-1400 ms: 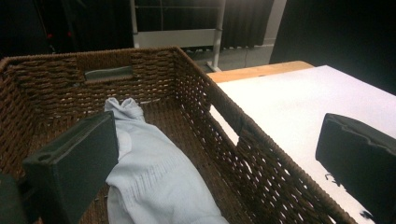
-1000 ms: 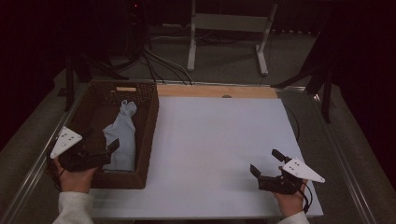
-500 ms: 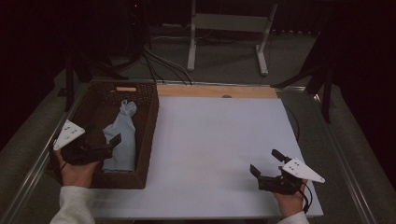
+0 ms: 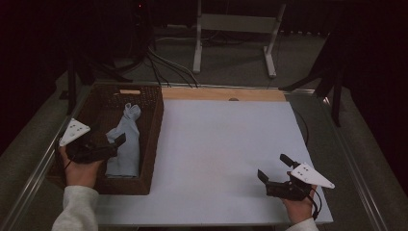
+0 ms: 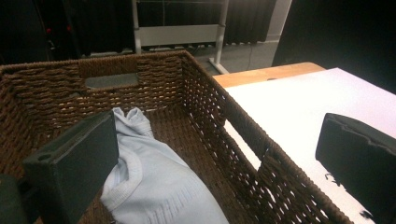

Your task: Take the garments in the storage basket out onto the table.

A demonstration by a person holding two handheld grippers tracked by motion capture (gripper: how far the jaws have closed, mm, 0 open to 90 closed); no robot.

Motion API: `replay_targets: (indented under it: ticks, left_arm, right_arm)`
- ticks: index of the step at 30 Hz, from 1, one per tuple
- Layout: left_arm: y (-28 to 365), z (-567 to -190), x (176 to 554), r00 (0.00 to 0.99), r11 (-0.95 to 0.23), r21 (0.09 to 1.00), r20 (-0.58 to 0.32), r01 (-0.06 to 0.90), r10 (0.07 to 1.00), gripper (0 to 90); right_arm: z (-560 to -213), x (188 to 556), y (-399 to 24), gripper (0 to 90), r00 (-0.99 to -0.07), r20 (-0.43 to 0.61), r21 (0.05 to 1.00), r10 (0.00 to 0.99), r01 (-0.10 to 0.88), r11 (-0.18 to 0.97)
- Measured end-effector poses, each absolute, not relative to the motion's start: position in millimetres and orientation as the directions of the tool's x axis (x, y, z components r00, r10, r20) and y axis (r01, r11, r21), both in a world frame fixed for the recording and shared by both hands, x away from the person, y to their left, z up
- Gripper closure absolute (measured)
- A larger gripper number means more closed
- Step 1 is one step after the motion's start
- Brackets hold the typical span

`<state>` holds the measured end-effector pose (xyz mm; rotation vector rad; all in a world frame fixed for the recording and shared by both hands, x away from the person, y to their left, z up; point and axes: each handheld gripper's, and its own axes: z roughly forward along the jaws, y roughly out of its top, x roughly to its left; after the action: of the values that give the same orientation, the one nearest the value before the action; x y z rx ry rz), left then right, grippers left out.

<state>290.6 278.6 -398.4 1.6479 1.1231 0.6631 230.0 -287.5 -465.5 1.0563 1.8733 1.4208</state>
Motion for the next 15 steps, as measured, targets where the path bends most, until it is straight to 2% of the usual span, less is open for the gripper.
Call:
replay_targets:
  ticks: [4, 8, 15]
  left_arm:
    - [277.8, -400.3, 296.4, 0.407, -0.071, 0.925, -0.095, 0.373, 0.908, 0.3]
    - [275.6, -403.2, 304.4, 0.366, -0.105, 0.902, -0.061, 0.419, 0.929, 0.4]
    - [272.7, -405.9, 313.5, 0.366, -0.102, 0.892, -0.075, 0.44, 0.928, 0.4]
  right_arm:
    - [-465.6, 230.1, -287.3, 1.2, -0.536, 0.029, 0.958, 0.844, 0.256, 0.13]
    - [-465.5, 230.1, -287.5, 1.1, -0.535, 0.028, 0.958, 0.844, 0.256, 0.13]
    - [-465.6, 230.2, -287.2, 1.2, -0.535, 0.026, 0.957, 0.844, 0.257, 0.133]
